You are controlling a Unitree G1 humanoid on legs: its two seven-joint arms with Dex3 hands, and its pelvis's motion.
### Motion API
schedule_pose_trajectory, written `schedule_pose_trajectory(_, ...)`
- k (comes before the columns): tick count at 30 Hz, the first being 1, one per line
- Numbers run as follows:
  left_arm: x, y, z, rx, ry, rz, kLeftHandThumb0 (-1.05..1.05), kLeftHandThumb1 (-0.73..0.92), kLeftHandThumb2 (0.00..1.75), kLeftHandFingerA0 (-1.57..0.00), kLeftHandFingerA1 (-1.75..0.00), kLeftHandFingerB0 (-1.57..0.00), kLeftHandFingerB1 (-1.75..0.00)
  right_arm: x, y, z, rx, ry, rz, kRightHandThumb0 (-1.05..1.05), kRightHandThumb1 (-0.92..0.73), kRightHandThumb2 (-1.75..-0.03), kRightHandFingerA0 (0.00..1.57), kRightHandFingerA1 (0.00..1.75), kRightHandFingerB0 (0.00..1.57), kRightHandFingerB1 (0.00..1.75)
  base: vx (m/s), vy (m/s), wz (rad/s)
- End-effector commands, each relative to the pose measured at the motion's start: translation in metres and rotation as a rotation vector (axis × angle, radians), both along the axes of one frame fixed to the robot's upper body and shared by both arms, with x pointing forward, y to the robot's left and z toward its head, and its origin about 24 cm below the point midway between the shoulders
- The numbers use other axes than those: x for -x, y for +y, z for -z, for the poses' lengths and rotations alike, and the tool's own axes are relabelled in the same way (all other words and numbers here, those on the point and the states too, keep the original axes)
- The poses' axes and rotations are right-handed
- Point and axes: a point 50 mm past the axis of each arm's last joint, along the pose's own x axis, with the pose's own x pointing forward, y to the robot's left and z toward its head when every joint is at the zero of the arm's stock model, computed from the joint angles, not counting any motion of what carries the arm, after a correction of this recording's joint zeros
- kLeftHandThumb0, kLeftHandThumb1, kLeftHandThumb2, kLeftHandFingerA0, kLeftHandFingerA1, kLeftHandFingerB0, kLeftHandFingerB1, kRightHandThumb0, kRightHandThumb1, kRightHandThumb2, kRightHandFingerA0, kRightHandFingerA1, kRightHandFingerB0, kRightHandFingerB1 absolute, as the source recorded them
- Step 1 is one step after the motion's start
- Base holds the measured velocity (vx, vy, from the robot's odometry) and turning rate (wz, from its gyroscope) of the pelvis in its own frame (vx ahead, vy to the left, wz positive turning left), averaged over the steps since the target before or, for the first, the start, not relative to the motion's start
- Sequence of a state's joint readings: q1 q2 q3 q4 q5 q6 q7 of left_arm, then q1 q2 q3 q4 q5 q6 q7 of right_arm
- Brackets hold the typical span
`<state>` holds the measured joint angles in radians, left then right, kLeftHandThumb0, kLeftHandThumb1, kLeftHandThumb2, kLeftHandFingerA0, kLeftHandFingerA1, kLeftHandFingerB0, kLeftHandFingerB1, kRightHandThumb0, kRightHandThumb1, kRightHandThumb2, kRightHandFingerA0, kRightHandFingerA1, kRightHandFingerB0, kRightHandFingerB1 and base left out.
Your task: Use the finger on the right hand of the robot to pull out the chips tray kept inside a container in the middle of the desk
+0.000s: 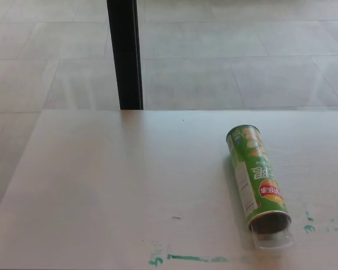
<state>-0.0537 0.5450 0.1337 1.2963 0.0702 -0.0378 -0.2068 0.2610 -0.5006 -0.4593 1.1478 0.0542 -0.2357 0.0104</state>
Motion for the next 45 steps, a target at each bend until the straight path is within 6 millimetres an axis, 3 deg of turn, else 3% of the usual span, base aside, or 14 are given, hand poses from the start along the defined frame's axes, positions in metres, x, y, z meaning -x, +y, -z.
schedule_pose_trajectory(1, 0.000, 0.005, -0.005, 0.007, 0.003, 0.004, -0.48, 0.71, 0.61, -0.48, -0.61, -0.50, -0.50, -0.004, -0.006, -0.008, 0.026, -0.082, 0.011, -0.23, -0.66, -0.59, 0.73, 0.58, 0.62, 0.52, 0.00, 0.000, 0.00)
schedule_pose_trajectory(7, -0.001, 0.005, -0.005, 0.011, -0.002, 0.002, -0.49, 0.71, 0.60, -0.45, -0.62, -0.48, -0.51, -0.006, -0.017, -0.020, -0.008, -0.181, 0.048, -0.22, -0.68, -0.60, 0.57, 0.50, 0.45, 0.45, 0.00, 0.000, 0.00)
schedule_pose_trajectory(11, 0.000, 0.005, -0.004, 0.010, 0.000, -0.008, -0.49, 0.69, 0.61, -0.50, -0.64, -0.50, -0.51, -0.025, -0.032, -0.046, 0.036, -0.486, 0.180, -0.22, -0.69, -0.62, 0.67, 0.61, 0.36, 0.42, 0.00, 0.000, 0.00)
schedule_pose_trajectory(12, 0.000, 0.005, -0.004, 0.008, 0.006, 0.005, -0.49, 0.69, 0.61, -0.48, -0.61, -0.50, -0.49, -0.038, -0.039, -0.066, 0.105, -0.563, 0.139, -0.20, -0.67, -0.63, 0.70, 0.63, 0.33, 0.41, 0.00, 0.000, 0.00)
schedule_pose_trajectory(14, 0.000, 0.005, -0.004, 0.006, 0.007, 0.007, -0.49, 0.71, 0.61, -0.51, -0.65, -0.52, -0.51, -0.044, -0.040, -0.074, 0.140, -0.579, 0.115, -0.19, -0.65, -0.59, 0.72, 0.61, 0.35, 0.36, 0.00, 0.000, 0.00)
schedule_pose_trajectory(16, 0.001, 0.005, -0.005, 0.001, 0.015, 0.021, -0.50, 0.70, 0.61, -0.50, -0.62, -0.50, -0.49, -0.065, -0.043, -0.112, 0.252, -0.701, -0.001, -0.18, -0.65, -0.59, 0.73, 0.65, 0.33, 0.36, 0.00, 0.000, 0.00)
schedule_pose_trajectory(20, 0.001, 0.005, -0.005, 0.015, 0.001, 0.001, -0.49, 0.71, 0.61, -0.46, -0.62, -0.47, -0.50, -0.087, -0.033, -0.155, 0.364, -0.772, -0.164, -0.22, -0.64, -0.59, 0.73, 0.63, 0.32, 0.35, 0.00, 0.000, 0.00)
schedule_pose_trajectory(22, 0.001, 0.005, -0.004, -0.002, 0.011, -0.006, -0.49, 0.70, 0.61, -0.52, -0.63, -0.50, -0.51, -0.107, -0.021, -0.190, 0.471, -0.857, -0.315, -0.21, -0.64, -0.58, 0.84, 0.71, 0.30, 0.36, 0.00, 0.000, 0.00)
schedule_pose_trajectory(27, 0.002, 0.005, -0.004, -0.006, 0.016, 0.015, -0.49, 0.71, 0.61, -0.53, -0.64, -0.52, -0.52, -0.127, 0.006, -0.228, 0.551, -0.955, -0.478, -0.22, -0.62, -0.58, 0.86, 0.77, 0.30, 0.35, 0.00, 0.000, 0.00)
schedule_pose_trajectory(30, 0.004, 0.004, -0.002, -0.011, 0.023, 0.021, -0.50, 0.70, 0.61, -0.51, -0.65, -0.51, -0.52, -0.146, 0.046, -0.256, 0.601, -0.939, -0.658, -0.17, -0.60, -0.59, 0.97, 0.94, 0.37, 0.38, 0.00, 0.000, 0.00)
schedule_pose_trajectory(32, 0.004, 0.004, -0.002, 0.008, 0.014, -0.001, -0.49, 0.70, 0.61, -0.49, -0.62, -0.51, -0.51, -0.154, 0.069, -0.259, 0.570, -0.950, -0.762, -0.16, -0.59, -0.57, 0.94, 1.00, 0.39, 0.39, 0.00, 0.000, 0.00)
schedule_pose_trajectory(35, 0.005, 0.004, -0.002, 0.007, 0.014, 0.003, -0.49, 0.69, 0.59, -0.49, -0.63, -0.52, -0.52, -0.157, 0.077, -0.259, 0.585, -0.909, -0.802, -0.17, -0.59, -0.57, 0.95, 0.98, 0.38, 0.38, 0.00, 0.000, 0.00)
schedule_pose_trajectory(38, 0.004, 0.004, -0.002, -0.010, 0.020, 0.018, -0.50, 0.68, 0.61, -0.53, -0.65, -0.52, -0.53, -0.170, 0.108, -0.254, 0.617, -0.889, -0.948, 0.00, -0.55, -0.56, 0.99, 0.95, 0.40, 0.42, 0.00, 0.000, 0.00)
schedule_pose_trajectory(45, 0.007, 0.003, 0.000, 0.011, 0.011, -0.023, -0.48, 0.68, 0.59, -0.48, -0.60, -0.53, -0.52, -0.179, 0.146, -0.244, 0.598, -0.811, -1.144, -0.12, -0.51, -0.56, 1.01, 0.97, 0.39, 0.41, 0.00, 0.000, 0.00)
